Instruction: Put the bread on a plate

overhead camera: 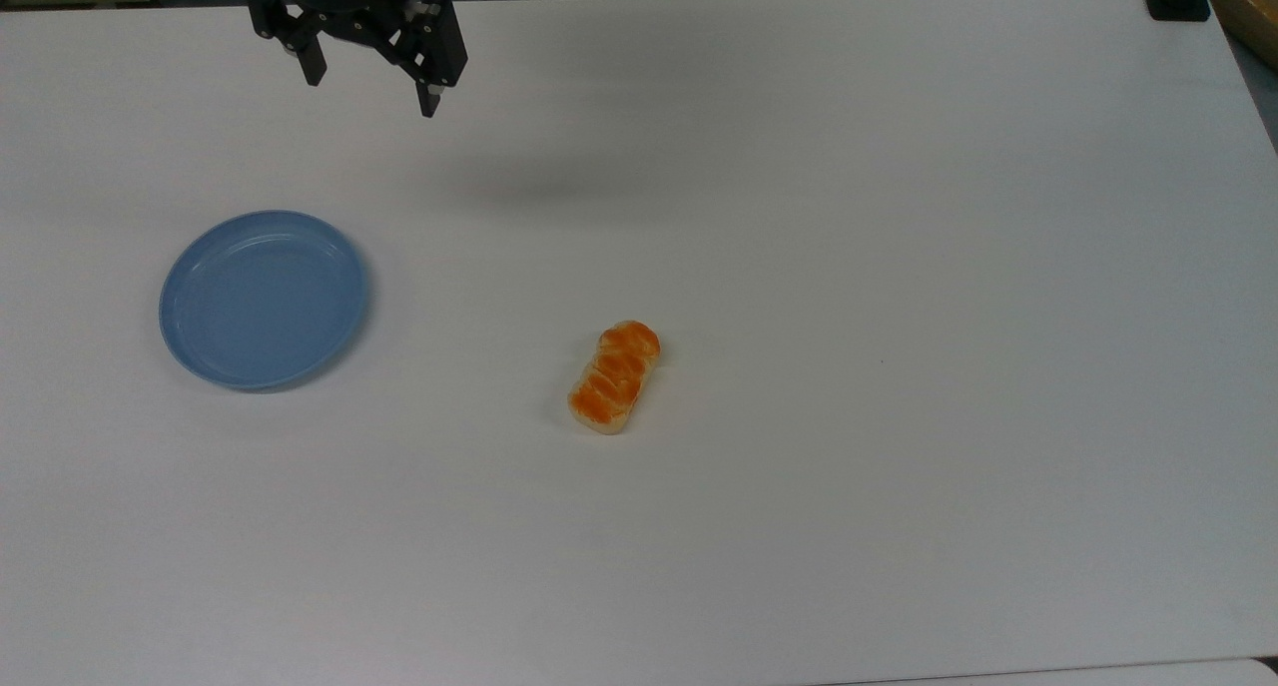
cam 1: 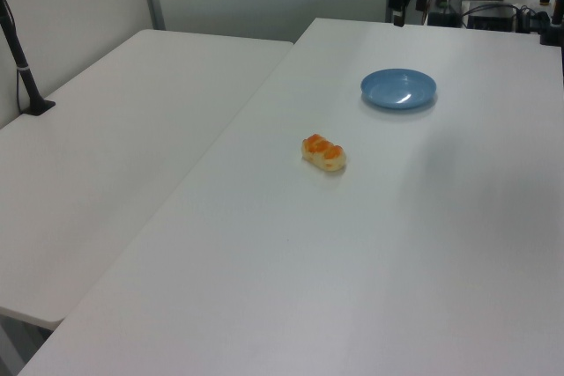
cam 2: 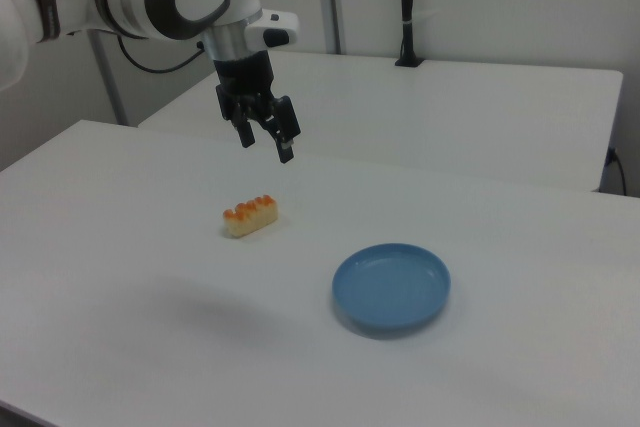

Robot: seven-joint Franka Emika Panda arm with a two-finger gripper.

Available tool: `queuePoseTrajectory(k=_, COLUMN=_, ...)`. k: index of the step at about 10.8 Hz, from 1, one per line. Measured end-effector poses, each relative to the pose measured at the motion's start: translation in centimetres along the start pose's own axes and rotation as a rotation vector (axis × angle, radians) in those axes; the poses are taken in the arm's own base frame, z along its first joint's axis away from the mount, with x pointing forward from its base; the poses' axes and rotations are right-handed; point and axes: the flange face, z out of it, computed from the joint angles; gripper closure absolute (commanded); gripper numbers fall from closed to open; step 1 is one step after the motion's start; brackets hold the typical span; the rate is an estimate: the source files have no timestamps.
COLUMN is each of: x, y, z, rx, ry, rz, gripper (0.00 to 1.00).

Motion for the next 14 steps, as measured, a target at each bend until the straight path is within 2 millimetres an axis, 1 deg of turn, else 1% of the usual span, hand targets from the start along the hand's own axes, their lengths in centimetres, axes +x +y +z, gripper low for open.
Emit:
queuePoseTrajectory(k=2, x=0.0, y=-0.1, z=0.1, rx=0.005, ry=-0.003, rz=0.0, gripper=0.0)
queuePoseTrajectory(k=4, x=0.1, y=-1.0, z=0.8, rx=0.006, ry=-0.013, rz=-0.013, gripper=0.0)
queuePoseTrajectory(k=6, x=0.2, y=-2.8, z=1.7, rx=0.004, ry=-0.028, rz=-0.04, gripper=0.0)
queuePoseTrajectory(k=8, x=0.6, y=-5.2, z=3.3, rx=0.034, ry=-0.053, rz=-0.032, gripper=0.0)
queuePoseTrajectory(k=10, x=2.2, y=-9.0, z=5.9, rx=0.046, ry=-0.061, rz=0.046, gripper=0.0)
queuePoseTrajectory(k=11, x=3.2, y=-11.5, z=7.9, rx=0.05, ry=-0.04, rz=0.089, gripper=0.0)
queuePoseTrajectory(k=13, x=4.5, y=-16.2, z=12.6, rx=0.06, ry=0.001, rz=0.155, gripper=0.0)
queuePoseTrajectory(k=14, x=4.8, y=-18.0, z=14.9, rx=0.064, ry=0.016, rz=0.171, gripper=0.0)
